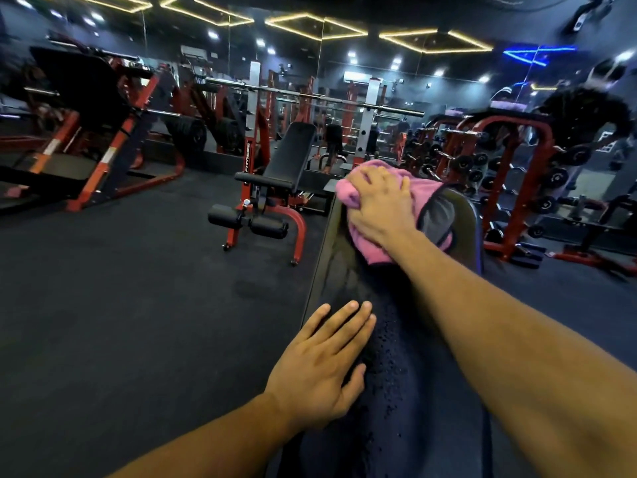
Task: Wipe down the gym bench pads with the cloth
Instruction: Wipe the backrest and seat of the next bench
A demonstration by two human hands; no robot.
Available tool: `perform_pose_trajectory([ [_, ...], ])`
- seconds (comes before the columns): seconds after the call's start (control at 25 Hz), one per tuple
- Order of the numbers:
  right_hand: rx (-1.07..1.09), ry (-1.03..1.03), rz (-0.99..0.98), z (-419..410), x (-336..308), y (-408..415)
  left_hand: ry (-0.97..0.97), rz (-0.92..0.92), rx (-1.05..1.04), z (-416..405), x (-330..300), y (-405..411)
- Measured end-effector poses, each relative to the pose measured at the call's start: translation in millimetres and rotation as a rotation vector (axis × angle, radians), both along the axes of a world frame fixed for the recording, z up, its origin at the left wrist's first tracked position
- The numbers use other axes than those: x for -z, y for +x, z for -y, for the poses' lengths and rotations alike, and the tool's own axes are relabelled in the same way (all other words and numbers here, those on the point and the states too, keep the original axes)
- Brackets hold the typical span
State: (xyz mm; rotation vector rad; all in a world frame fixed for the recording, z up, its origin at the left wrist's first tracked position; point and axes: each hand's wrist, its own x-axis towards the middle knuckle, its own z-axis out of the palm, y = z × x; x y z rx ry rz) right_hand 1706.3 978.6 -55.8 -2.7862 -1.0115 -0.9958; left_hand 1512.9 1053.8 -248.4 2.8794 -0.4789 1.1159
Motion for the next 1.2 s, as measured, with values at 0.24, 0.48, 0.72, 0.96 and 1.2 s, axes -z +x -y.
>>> perform_pose_trajectory([
  [0.24, -0.611, -0.486, 0.047, 28.1, 17.6, -25.3, -0.005, -0.014, 0.027, 3.9, 2.9, -1.5],
  [0.48, -0.290, -0.312, 0.051, 13.4, -13.7, 12.9, -0.002, -0.017, 0.021, -2.4, -1.2, -0.5],
  [0.72, -0.476, -0.636, 0.021, -8.3, -9.1, -31.6, -0.022, -0.040, 0.026, -1.2, -2.8, -6.7],
  [0.96, -0.396, -0.575, 0.139, -36.8, -82.3, -6.5, -0.042, -0.029, 0.033, -0.5, -0.5, -3.2],
  [1.2, -0.143, -0.725, -0.033, -63.9, -56.6, -4.1, -0.076, -0.011, 0.053, -1.1, 0.2, -2.4],
])
